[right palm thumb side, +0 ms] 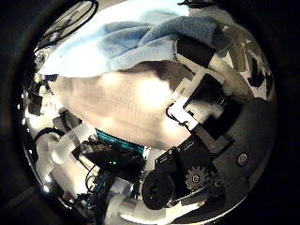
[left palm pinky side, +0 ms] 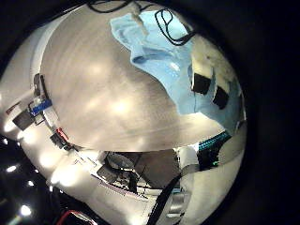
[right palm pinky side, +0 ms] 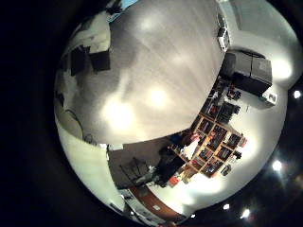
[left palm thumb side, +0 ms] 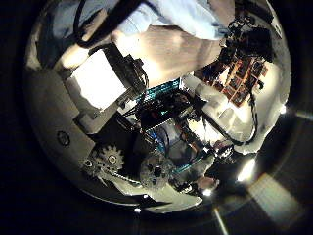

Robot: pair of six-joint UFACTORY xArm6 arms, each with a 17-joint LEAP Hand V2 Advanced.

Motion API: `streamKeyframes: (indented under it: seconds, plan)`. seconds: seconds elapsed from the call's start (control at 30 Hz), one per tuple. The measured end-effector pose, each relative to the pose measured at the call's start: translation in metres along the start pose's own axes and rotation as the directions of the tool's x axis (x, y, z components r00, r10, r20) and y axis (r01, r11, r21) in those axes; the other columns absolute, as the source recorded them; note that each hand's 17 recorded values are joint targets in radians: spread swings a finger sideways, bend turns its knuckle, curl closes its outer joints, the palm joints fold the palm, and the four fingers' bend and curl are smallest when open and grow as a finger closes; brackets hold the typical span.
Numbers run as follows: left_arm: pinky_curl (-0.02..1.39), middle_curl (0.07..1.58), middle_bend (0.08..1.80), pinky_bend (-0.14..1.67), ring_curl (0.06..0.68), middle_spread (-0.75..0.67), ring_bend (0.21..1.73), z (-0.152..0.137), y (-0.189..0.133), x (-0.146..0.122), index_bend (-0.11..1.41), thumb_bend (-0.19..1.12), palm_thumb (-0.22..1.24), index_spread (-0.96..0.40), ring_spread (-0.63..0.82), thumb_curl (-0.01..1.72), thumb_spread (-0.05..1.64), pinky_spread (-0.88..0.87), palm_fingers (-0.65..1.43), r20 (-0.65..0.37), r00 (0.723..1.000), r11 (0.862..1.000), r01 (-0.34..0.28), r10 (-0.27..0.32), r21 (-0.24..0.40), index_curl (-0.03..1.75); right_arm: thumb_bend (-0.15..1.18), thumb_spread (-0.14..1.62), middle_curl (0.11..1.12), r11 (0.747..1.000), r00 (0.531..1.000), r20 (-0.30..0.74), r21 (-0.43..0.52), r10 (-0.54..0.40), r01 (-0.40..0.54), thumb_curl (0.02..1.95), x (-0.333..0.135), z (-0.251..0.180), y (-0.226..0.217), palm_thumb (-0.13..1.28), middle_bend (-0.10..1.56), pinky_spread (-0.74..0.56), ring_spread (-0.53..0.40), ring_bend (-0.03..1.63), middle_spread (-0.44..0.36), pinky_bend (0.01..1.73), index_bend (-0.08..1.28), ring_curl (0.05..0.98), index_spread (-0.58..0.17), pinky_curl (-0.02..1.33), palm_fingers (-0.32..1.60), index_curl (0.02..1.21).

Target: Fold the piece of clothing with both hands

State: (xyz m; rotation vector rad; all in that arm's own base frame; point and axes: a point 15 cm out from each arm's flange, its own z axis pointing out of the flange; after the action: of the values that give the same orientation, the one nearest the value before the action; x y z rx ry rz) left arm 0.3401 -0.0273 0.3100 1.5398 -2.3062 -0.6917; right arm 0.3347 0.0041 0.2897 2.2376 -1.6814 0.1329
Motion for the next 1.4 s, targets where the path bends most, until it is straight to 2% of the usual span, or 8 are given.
streamKeyframes:
  seconds: [0.1, 0.23, 0.33, 0.53, 0.9, 1.3, 1.4]
  plan:
    - [0.70, 0.88, 0.97, 0.71, 0.495, -0.56, 1.17, -0.003, 0.011, 0.001, 0.20, -0.01, 0.78, -0.74, -0.51, 0.55, 1.11, -0.78, 1.09, 0.001, 1.000, 1.000, -0.002, 0.002, -0.009, 1.37, -0.01, 1.06, 0.94, 1.000, 1.000, 0.008, 0.028, 0.012, -0.013, 0.74, 0.001, -0.012, 0.007, 1.03, 1.18, -0.20, -0.240, 1.29, -0.175, 1.38, 0.98, 0.779, -0.322, 0.65, 1.09, 0.94]
    - [0.70, 0.88, 0.96, 0.71, 0.495, -0.56, 1.17, -0.007, 0.025, 0.002, 0.20, -0.02, 0.77, -0.74, -0.51, 0.55, 1.12, -0.78, 1.10, 0.001, 1.000, 1.000, -0.013, 0.013, -0.015, 1.37, -0.01, 1.05, 0.93, 1.000, 1.000, 0.009, -0.006, 0.020, -0.020, 0.75, 0.003, -0.016, 0.026, 1.01, 1.19, -0.20, -0.238, 1.30, -0.169, 1.36, 0.99, 0.784, -0.316, 0.66, 1.09, 0.94]
    - [0.70, 0.88, 0.96, 0.71, 0.495, -0.56, 1.17, -0.010, 0.034, 0.004, 0.20, -0.02, 0.76, -0.74, -0.51, 0.55, 1.12, -0.78, 1.09, 0.003, 1.000, 1.000, -0.018, 0.018, -0.026, 1.37, -0.01, 1.04, 0.93, 1.000, 1.000, 0.008, 0.008, 0.021, -0.021, 0.76, 0.006, -0.023, 0.031, 1.01, 1.19, -0.20, -0.237, 1.30, -0.166, 1.35, 1.00, 0.787, -0.313, 0.68, 1.09, 0.94]
    - [0.71, 0.88, 0.96, 0.71, 0.496, -0.56, 1.17, -0.016, 0.031, 0.000, 0.20, -0.01, 0.76, -0.74, -0.51, 0.55, 1.12, -0.78, 1.09, 0.011, 1.000, 0.999, -0.021, 0.021, -0.024, 1.37, -0.01, 1.03, 0.92, 1.000, 1.000, 0.002, 0.010, 0.024, -0.024, 0.78, 0.008, -0.024, 0.025, 1.00, 1.20, -0.21, -0.237, 1.30, -0.162, 1.34, 1.01, 0.792, -0.309, 0.70, 1.09, 0.93]
    - [0.72, 0.90, 0.93, 0.64, 0.504, -0.56, 1.17, -0.014, -0.023, -0.014, 0.20, -0.02, 0.76, -0.73, -0.51, 0.54, 1.12, -0.77, 1.04, -0.008, 1.000, 0.997, -0.016, 0.015, -0.074, 1.38, -0.01, 1.02, 0.90, 0.999, 1.000, -0.002, -0.035, 0.021, -0.021, 0.81, 0.015, -0.018, -0.043, 0.98, 1.21, -0.20, -0.237, 1.30, -0.157, 1.32, 1.01, 0.797, -0.303, 0.74, 1.09, 0.93]
    - [0.76, 0.93, 0.92, 0.59, 0.514, -0.56, 1.17, -0.006, -0.082, -0.047, 0.19, -0.02, 0.75, -0.71, -0.51, 0.53, 1.12, -0.77, 1.02, -0.040, 0.998, 0.993, 0.033, -0.037, -0.109, 1.39, -0.01, 1.04, 0.90, 0.997, 1.000, -0.002, -0.075, 0.019, -0.019, 0.81, 0.015, 0.004, -0.121, 0.97, 1.21, -0.21, -0.240, 1.30, -0.162, 1.30, 1.01, 0.805, -0.299, 0.78, 1.06, 0.92]
    - [0.77, 0.94, 0.91, 0.57, 0.516, -0.56, 1.17, 0.001, -0.093, -0.051, 0.20, -0.02, 0.74, -0.71, -0.50, 0.52, 1.12, -0.77, 1.01, -0.042, 0.998, 0.993, 0.036, -0.041, -0.112, 1.39, -0.02, 1.06, 0.90, 0.996, 1.000, -0.002, -0.091, 0.023, -0.023, 0.79, 0.013, 0.013, -0.133, 0.92, 1.20, -0.21, -0.241, 1.30, -0.167, 1.30, 1.00, 0.808, -0.303, 0.80, 1.04, 0.93]
